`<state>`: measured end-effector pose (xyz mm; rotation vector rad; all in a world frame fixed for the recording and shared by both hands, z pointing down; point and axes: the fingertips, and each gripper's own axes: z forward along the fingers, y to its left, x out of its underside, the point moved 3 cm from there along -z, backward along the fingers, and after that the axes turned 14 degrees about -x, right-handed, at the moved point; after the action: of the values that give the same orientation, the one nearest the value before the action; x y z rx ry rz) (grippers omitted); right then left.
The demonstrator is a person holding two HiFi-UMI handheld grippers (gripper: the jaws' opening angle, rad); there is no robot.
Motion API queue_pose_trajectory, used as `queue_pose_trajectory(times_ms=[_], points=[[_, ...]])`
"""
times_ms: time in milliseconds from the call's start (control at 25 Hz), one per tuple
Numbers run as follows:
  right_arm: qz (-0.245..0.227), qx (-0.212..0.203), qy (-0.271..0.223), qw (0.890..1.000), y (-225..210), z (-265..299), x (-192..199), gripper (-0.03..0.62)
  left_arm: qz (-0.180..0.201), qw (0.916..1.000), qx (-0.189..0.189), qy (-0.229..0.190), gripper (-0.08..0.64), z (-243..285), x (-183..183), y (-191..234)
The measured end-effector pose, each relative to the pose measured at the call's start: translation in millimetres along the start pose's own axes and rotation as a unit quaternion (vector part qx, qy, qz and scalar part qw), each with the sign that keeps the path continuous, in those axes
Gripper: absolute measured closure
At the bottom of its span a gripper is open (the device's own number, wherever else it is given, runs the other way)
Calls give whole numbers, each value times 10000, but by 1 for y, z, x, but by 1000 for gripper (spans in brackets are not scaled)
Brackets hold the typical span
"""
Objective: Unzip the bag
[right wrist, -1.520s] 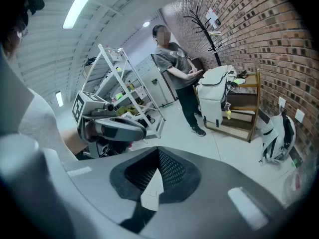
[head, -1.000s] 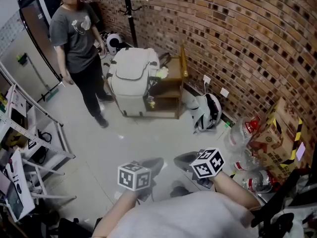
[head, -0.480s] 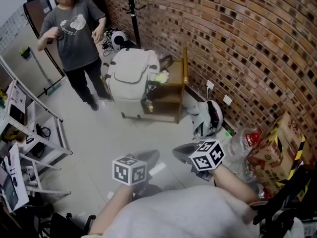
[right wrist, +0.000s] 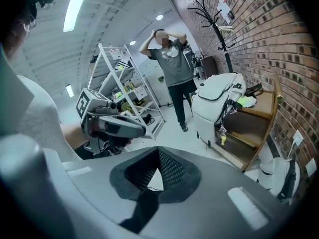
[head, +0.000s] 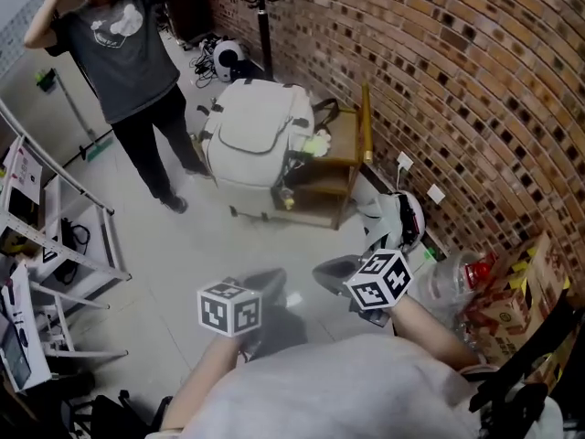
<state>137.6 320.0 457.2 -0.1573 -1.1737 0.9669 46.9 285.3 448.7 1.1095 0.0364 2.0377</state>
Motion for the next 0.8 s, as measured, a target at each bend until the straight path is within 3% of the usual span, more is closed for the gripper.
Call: queue_pose_trajectory(times_ms=[520, 800], points=[[369, 477, -256, 9978, -135, 72, -149, 591, 135, 9991, 272, 296, 558, 79, -145, 158], [285, 820, -395, 9954, -178, 72, -195, 591, 228, 9979, 454, 390, 558, 109, -181, 188]])
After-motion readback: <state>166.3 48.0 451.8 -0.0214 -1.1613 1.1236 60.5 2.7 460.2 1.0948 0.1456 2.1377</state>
